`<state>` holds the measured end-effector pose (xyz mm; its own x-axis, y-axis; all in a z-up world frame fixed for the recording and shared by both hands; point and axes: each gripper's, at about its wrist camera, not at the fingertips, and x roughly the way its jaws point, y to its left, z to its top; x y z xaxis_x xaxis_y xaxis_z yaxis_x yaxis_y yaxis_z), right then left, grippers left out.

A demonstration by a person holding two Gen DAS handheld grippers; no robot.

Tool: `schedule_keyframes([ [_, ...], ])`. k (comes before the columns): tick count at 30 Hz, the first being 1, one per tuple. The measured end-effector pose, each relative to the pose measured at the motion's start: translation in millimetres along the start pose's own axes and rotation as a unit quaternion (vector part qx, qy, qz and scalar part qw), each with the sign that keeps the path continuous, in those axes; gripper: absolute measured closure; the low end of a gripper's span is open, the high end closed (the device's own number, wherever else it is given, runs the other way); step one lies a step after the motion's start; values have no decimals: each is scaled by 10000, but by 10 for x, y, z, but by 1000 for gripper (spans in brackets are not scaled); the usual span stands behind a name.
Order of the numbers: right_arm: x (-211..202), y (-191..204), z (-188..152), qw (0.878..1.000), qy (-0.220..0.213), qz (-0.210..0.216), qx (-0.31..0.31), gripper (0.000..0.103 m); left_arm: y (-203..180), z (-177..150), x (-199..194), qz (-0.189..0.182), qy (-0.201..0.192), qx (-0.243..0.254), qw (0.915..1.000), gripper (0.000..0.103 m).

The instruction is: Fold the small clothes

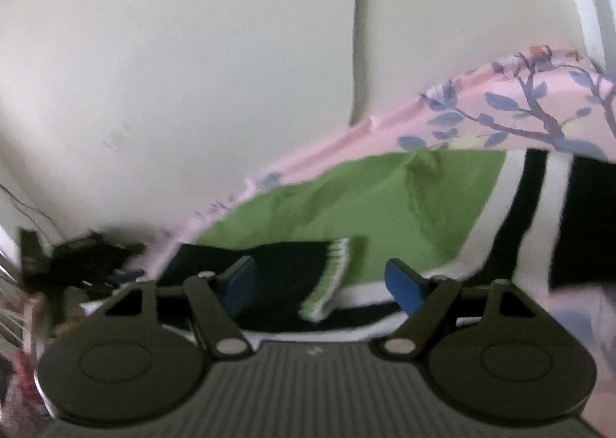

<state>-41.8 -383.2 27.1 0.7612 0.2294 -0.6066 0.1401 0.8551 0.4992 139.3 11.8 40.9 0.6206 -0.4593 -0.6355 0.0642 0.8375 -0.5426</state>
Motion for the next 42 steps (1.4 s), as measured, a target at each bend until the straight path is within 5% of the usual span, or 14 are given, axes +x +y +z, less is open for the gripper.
schedule_keyframes([
  [2,229,59,21,9990,386,19,-209,75,-45,-28,56,42,24,123,9999,42],
  [5,221,216,144,9983,123,54,-563,98,-132,-57,175,100,52,387,9992,39],
  [7,81,237,335,9975,-424,110,-558,99,-175,-82,220,61,-6,512,9987,38],
  [10,8,192,557,9939,-910,-77,-615,99,-236,-90,259,77,-137,641,9978,38],
  [14,385,31,499,9951,-207,-620,-743,95,-276,-204,490,316,49,834,9960,45],
  [16,495,-59,404,9946,1,-760,-700,75,-286,-301,603,492,76,1026,9935,75],
  [20,375,-197,408,9976,-5,-554,-411,75,-268,-389,613,807,-330,1396,9864,89],
  [27,-884,-806,404,9843,-1372,-605,930,60,-178,-336,515,889,-483,1058,9892,67],
  [30,-1463,-1219,193,9661,-1705,-971,1677,58,-189,-351,202,443,-773,751,9932,66],
  [32,-1717,-1511,13,9500,-1837,-1233,2203,56,-300,-353,32,-104,-942,835,9920,50],
  [34,-1902,-1767,-143,9325,-1844,-1339,2802,55,-404,-403,-30,-448,-987,996,9891,19],
  [35,-1928,-1874,-202,9245,-1826,-1301,3082,55,-452,-445,-11,-624,-925,1133,9873,16],
  [38,-1902,-2059,-310,9099,-1830,-1319,3481,51,-547,-547,177,-509,-566,1548,9850,20],
  [42,-1791,-2137,-306,8950,-2119,-1380,3676,50,-488,-560,448,-94,-132,1679,9857,42],
])
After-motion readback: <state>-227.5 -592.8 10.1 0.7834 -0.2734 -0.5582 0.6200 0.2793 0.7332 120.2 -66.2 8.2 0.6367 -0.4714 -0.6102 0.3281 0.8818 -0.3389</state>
